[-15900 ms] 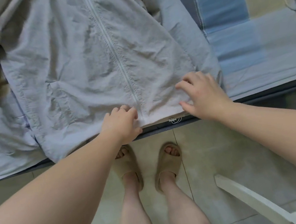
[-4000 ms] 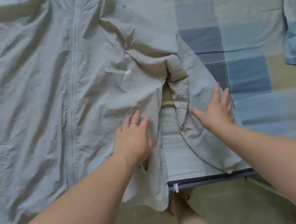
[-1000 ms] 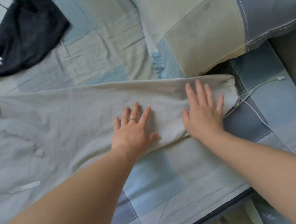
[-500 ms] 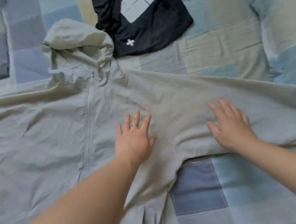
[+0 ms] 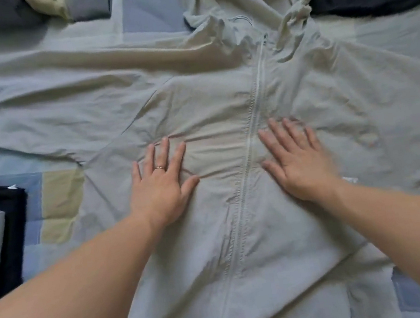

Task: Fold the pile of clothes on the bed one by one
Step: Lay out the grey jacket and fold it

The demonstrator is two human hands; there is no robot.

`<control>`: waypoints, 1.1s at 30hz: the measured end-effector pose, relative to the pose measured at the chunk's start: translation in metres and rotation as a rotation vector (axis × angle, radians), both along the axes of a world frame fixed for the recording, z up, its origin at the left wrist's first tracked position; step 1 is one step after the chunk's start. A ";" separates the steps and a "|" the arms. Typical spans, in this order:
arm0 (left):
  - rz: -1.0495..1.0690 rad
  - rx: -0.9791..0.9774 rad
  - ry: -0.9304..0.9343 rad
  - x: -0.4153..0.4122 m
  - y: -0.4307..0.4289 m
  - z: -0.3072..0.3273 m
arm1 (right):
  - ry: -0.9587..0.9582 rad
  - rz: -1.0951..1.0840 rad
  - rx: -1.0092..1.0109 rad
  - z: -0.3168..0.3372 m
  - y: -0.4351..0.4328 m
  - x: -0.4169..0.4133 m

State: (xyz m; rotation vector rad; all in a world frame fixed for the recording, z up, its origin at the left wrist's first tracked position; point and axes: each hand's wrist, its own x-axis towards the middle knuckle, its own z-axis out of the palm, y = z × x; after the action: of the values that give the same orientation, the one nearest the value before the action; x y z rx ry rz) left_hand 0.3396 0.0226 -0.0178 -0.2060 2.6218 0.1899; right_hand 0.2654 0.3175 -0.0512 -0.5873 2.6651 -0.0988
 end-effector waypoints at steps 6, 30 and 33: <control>0.026 0.023 0.066 0.009 -0.004 0.001 | 0.055 -0.291 -0.028 0.038 -0.015 -0.010; -0.203 0.074 -0.181 0.273 0.087 0.033 | -0.329 0.096 0.052 0.055 0.045 0.304; -0.240 0.056 -0.211 0.322 0.101 0.035 | -0.287 0.014 -0.049 0.063 0.081 0.342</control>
State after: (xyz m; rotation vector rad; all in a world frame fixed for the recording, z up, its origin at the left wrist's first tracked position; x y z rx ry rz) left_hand 0.6617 0.1231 0.0176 0.1036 2.4027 0.1493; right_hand 0.6074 0.3986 0.0118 -0.5613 2.3860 -0.2267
